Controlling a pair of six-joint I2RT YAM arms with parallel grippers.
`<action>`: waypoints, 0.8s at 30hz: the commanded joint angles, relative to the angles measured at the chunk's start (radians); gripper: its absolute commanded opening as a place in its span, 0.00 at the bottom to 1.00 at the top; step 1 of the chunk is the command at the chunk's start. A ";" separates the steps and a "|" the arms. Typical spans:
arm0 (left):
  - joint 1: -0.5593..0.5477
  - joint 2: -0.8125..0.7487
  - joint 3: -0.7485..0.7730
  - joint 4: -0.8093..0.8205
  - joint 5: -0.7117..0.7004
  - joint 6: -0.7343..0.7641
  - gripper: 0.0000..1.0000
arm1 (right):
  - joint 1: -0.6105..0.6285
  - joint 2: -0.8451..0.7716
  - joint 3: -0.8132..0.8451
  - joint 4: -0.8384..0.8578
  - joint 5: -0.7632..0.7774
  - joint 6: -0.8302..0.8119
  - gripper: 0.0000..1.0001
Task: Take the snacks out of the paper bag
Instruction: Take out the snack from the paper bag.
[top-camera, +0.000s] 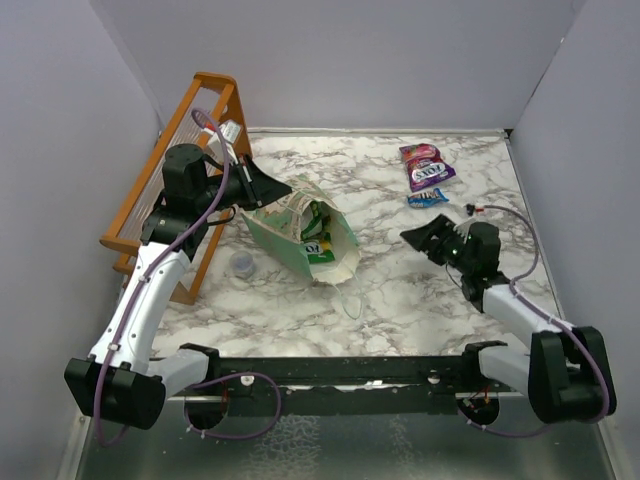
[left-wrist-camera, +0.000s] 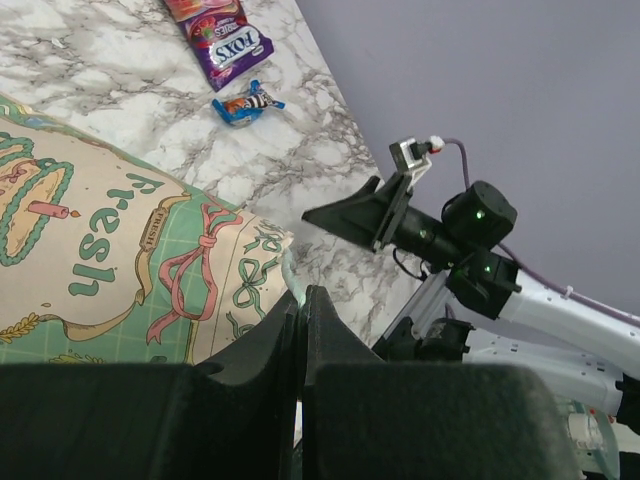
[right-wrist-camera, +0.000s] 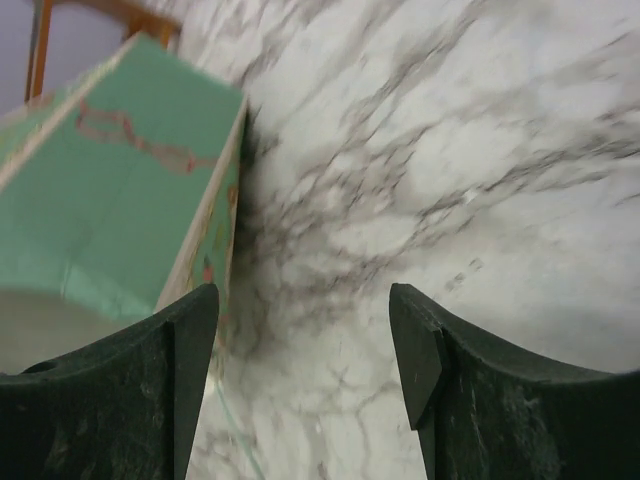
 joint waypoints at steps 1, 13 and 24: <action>0.007 -0.022 -0.004 0.006 -0.012 0.013 0.00 | 0.151 -0.142 -0.078 -0.066 -0.118 -0.216 0.69; 0.007 -0.008 0.005 0.012 -0.018 0.011 0.00 | 0.608 -0.341 -0.105 0.112 -0.030 -0.494 0.70; 0.008 -0.024 -0.008 0.016 -0.024 -0.009 0.00 | 0.813 0.093 0.201 0.001 0.410 -0.374 0.62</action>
